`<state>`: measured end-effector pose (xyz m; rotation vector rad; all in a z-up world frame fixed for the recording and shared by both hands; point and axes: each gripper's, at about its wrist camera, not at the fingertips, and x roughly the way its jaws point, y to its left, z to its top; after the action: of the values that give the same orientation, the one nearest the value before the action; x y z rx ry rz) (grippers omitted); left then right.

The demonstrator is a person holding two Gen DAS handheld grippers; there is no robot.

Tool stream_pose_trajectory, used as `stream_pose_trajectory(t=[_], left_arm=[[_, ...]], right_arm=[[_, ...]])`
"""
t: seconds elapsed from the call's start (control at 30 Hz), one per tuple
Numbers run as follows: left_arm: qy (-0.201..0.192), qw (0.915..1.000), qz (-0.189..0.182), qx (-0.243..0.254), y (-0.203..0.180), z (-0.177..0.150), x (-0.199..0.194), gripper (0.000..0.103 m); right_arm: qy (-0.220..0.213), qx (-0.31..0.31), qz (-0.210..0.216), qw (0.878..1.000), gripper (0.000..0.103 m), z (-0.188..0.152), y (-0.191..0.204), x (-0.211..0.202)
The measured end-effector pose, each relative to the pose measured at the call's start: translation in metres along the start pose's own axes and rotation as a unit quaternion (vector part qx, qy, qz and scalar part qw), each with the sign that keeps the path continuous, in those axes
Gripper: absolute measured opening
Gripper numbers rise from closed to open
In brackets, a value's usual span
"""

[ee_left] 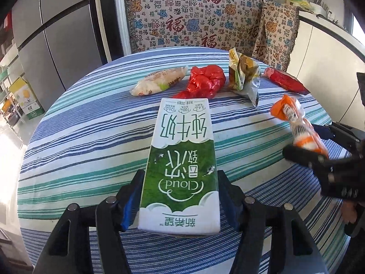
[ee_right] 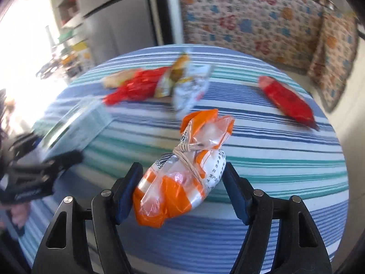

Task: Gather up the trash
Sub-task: 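Grasp the orange-and-white candy bag with the right gripper while the left holds the carton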

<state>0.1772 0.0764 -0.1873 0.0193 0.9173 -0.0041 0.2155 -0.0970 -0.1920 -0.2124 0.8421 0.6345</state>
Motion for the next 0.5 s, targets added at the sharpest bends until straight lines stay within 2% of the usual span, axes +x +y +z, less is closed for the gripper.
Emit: stream_pose_trajectory(t=[0.07,0.13,0.17,0.2,0.27,0.5], left_arm=[[0.0,1.0,0.0,0.001,0.0,0.0,0.001,0.067],[0.001,1.0,-0.001,0.001,0.0,0.001,0.002,0.068],[0.001,1.0,-0.001,0.001,0.0,0.003,0.003,0.068],[0.001,1.0,-0.001,0.001,0.0,0.003,0.003,0.068],[0.002,1.0,-0.001,0.002,0.001,0.003,0.004,0.069],[0.002,1.0,0.002,0.007,-0.001,0.002,0.005,0.071]], right_arm=[[0.006,-0.022,-0.009,1.0,0.076,-0.002,0.011,0.001],[0.034,-0.02,-0.037,0.999,0.09,-0.001,0.011,0.012],[0.037,-0.007,-0.039,0.999,0.1,-0.002,0.006,0.013],[0.046,0.011,-0.034,0.998,0.103,-0.002,-0.001,0.016],[0.041,0.029,-0.038,0.998,0.102,-0.004,-0.008,0.015],[0.041,0.028,-0.048,0.998,0.102,-0.008,-0.014,0.012]])
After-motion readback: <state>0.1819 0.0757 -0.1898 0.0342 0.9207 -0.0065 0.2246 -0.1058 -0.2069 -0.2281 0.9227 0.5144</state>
